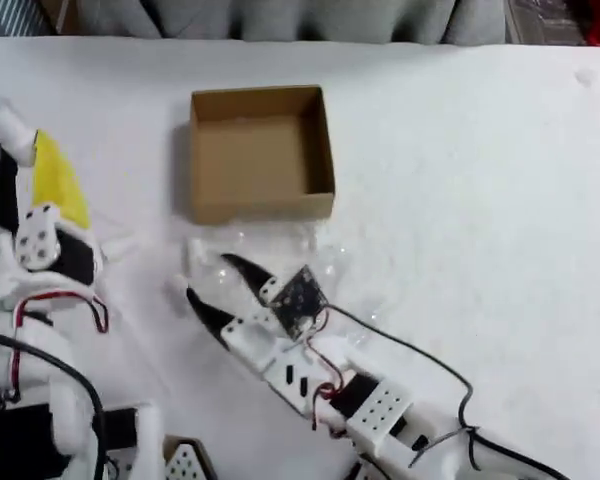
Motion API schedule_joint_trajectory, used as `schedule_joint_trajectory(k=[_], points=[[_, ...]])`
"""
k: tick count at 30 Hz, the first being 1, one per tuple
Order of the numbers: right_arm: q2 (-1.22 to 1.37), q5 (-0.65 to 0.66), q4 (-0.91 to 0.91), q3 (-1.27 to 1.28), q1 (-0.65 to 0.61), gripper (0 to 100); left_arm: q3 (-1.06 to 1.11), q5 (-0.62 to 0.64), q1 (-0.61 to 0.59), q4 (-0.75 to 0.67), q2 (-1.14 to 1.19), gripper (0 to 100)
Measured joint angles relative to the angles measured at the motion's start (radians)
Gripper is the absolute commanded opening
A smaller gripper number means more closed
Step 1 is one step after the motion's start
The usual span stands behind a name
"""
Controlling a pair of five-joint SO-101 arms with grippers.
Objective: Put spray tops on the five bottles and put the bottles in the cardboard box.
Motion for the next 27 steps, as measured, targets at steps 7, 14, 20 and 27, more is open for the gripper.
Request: schedule_joint_trajectory(k=[7,14,20,27], points=[[0.000,0.000,0.000,0.012,-0.008,1.5,-0.002,0.109,0.038,0.012,-0.014,3],[0.000,0.074,0.000,0.012,-0.012,1.5,0.000,0.100,0.137,0.137,-0.015,3],[0.000,0.084,0.005,0.012,-0.014,1.5,0.089,0.063,0.150,0.138,-0.083,3],[0.000,0.087,0.031,0.012,-0.055,1.5,0.252,0.054,0.152,0.018,-0.273,2]])
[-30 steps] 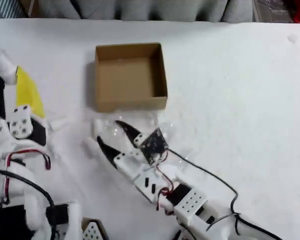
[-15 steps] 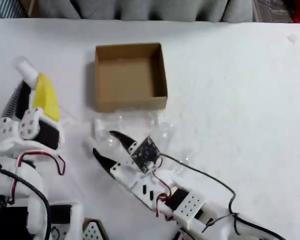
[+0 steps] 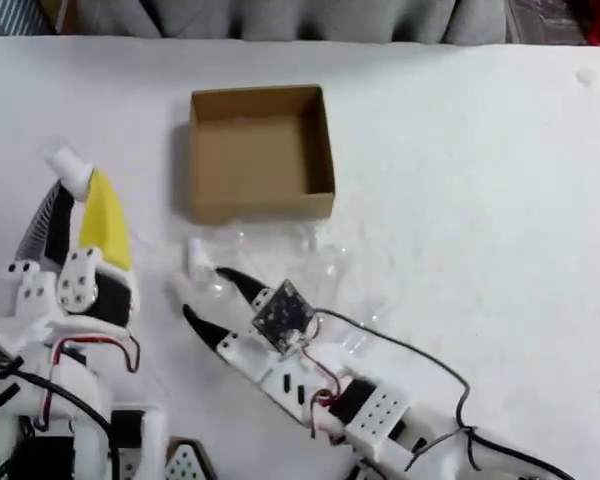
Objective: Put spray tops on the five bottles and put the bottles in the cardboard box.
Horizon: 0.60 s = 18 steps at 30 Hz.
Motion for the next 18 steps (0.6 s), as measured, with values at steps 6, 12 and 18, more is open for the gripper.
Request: schedule_joint_trajectory(k=[6,12,18], points=[[0.000,0.000,0.000,0.000,-0.005,1.5,0.003,0.000,0.032,-0.012,-0.005,3],[0.000,0.000,0.000,0.000,-0.002,1.5,0.003,-0.063,0.115,0.017,-0.005,2],[0.000,0.000,0.000,0.000,-0.002,1.5,0.003,-0.074,0.124,0.051,-0.005,2]])
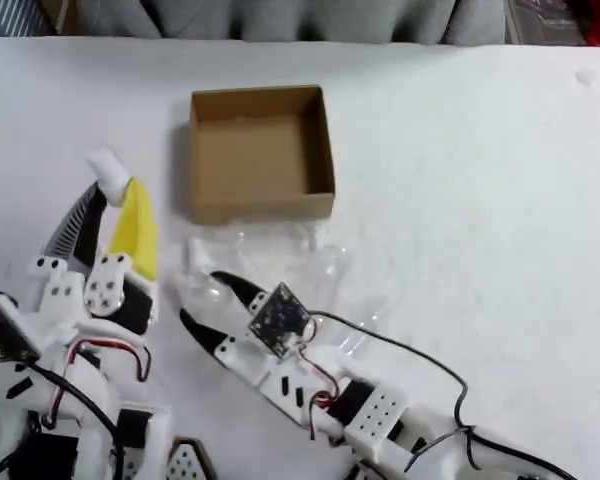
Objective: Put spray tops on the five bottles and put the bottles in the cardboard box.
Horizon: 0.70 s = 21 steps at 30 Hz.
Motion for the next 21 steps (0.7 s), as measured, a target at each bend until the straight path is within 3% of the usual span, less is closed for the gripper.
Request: schedule_joint_trajectory(k=[15,21], points=[[0.000,0.000,0.000,0.000,0.000,1.5,0.020,0.000,0.008,0.044,0.003,3],[0.000,0.000,0.000,0.000,0.000,1.5,0.044,0.000,0.084,0.044,0.000,3]])
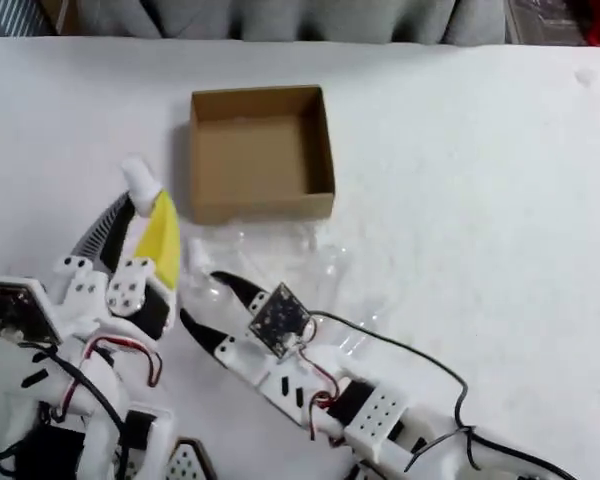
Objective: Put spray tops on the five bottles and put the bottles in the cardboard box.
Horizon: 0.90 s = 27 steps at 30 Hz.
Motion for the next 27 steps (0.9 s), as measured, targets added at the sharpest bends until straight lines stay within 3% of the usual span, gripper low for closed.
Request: schedule_joint_trajectory(k=[18,24,27], points=[[0.000,0.000,0.000,0.000,0.034,1.5,0.066,-0.009,0.009,0.000,0.003,3],[0.000,0.000,0.000,0.000,0.034,1.5,0.066,-0.009,0.015,0.002,0.002,14],[0.000,0.000,0.000,0.000,0.034,1.5,0.091,-0.009,0.015,0.009,0.002,15]])
